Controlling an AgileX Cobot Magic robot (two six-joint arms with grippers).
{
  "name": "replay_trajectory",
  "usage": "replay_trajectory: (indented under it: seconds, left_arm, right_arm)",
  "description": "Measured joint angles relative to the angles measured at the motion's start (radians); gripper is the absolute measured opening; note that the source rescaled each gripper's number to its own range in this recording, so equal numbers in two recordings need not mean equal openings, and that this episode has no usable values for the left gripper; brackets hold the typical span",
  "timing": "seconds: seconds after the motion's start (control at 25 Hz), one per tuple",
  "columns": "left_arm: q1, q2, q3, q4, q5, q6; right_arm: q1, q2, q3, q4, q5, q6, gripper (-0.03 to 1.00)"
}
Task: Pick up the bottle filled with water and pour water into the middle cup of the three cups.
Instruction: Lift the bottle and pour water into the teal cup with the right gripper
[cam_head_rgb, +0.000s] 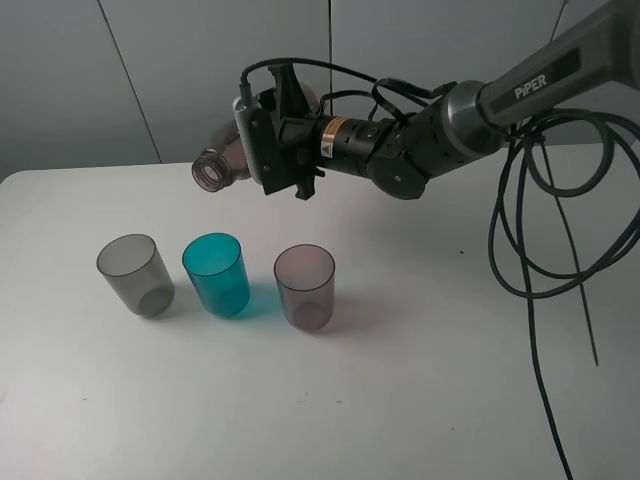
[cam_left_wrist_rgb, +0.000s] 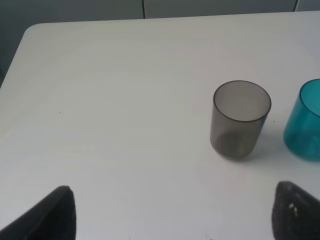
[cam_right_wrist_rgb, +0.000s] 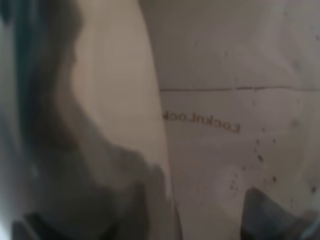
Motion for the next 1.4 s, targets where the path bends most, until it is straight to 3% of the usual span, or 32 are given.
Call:
replay_trajectory:
  seconds: [0.76, 1.4]
  left_arm:
    - [0.0, 0.0, 0.0, 0.0, 0.0, 0.0]
    - [0.0, 0.0, 0.0, 0.0, 0.0, 0.0]
  right_arm:
    - [0.022, 0.0, 0.0, -0.004, -0.015, -0.039, 0.02]
    - [0.022, 0.0, 0.0, -0.001, -0.015, -0.163, 0.02]
